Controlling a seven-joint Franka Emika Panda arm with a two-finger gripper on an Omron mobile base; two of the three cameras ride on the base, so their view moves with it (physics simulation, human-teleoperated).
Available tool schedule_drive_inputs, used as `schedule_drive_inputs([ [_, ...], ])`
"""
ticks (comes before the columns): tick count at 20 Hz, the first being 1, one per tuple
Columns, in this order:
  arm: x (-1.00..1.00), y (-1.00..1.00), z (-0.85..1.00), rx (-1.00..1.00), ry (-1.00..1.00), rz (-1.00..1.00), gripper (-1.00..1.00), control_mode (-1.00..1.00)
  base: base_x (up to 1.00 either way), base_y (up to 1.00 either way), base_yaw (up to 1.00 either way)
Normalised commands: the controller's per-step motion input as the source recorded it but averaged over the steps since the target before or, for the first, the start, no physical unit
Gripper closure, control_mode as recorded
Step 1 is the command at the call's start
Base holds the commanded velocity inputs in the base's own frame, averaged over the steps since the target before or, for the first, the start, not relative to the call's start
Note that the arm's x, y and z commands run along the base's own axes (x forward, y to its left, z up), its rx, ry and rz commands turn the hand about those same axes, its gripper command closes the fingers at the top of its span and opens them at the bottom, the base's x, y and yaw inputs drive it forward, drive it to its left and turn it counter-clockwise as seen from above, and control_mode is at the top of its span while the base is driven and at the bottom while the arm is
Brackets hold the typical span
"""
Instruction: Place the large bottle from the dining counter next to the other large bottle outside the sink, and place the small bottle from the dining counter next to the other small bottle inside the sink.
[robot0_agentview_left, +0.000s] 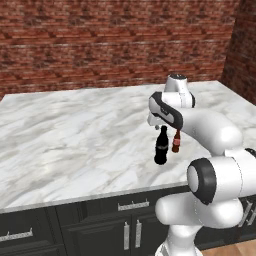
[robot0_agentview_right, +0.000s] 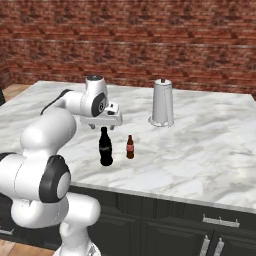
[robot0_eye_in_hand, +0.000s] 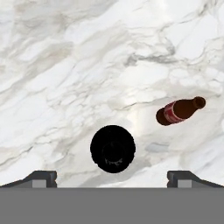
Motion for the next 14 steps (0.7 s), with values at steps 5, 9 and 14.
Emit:
schedule_drive_inputs([
  [5,0.11,0.0,-0.07,0.0,0.01,0.0,-1.0,-1.0,0.0,0.0,0.0],
  [9,0.0,0.0,-0.14,0.0,0.0,0.0,-1.0,-1.0,0.0,0.0,0.0],
  [14,0.0,0.0,-0.18,0.0,0.0,0.0,-1.0,-1.0,0.0,0.0,0.0],
])
